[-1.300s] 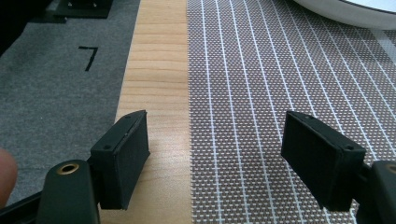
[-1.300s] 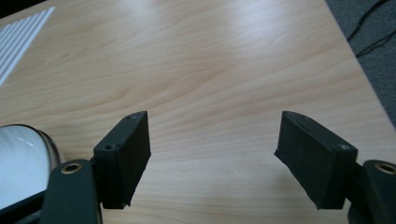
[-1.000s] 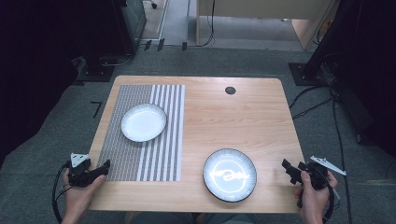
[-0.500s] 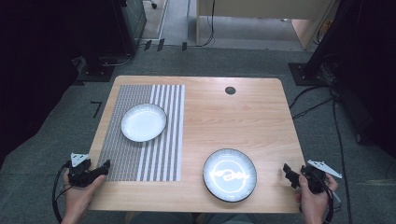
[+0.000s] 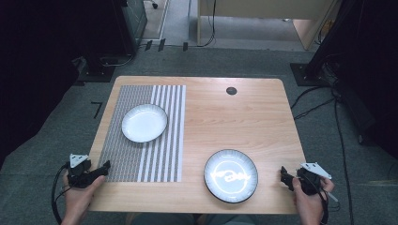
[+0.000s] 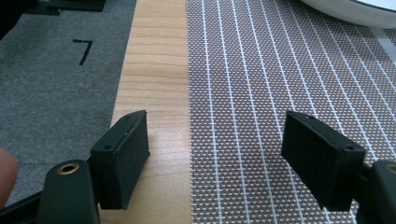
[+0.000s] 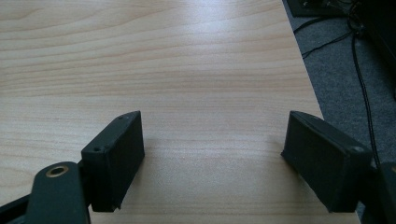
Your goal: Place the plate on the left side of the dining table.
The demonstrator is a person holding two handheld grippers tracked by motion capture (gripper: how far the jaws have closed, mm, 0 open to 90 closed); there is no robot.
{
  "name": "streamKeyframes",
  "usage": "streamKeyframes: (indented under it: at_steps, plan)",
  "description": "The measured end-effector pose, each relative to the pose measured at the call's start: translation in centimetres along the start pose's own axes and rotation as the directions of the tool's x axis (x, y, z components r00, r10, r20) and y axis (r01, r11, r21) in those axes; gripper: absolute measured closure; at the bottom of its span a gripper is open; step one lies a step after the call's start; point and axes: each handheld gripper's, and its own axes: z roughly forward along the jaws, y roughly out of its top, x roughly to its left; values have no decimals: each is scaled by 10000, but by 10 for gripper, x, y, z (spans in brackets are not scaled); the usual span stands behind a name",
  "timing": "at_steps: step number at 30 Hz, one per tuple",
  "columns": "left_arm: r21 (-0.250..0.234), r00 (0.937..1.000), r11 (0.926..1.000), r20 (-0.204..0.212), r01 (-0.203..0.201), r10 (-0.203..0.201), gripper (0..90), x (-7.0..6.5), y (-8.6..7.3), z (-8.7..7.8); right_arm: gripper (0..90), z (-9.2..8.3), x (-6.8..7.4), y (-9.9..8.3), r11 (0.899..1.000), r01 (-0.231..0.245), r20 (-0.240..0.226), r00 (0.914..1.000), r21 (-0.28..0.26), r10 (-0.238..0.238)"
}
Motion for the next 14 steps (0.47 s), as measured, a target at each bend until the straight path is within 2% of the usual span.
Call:
streamKeyframes:
  at_steps: [14]
  plan:
    - [11,10000,10000,80,-40,39,233,0,0,0,195,0,0,0,10000,17,10,10000,-6,-17]
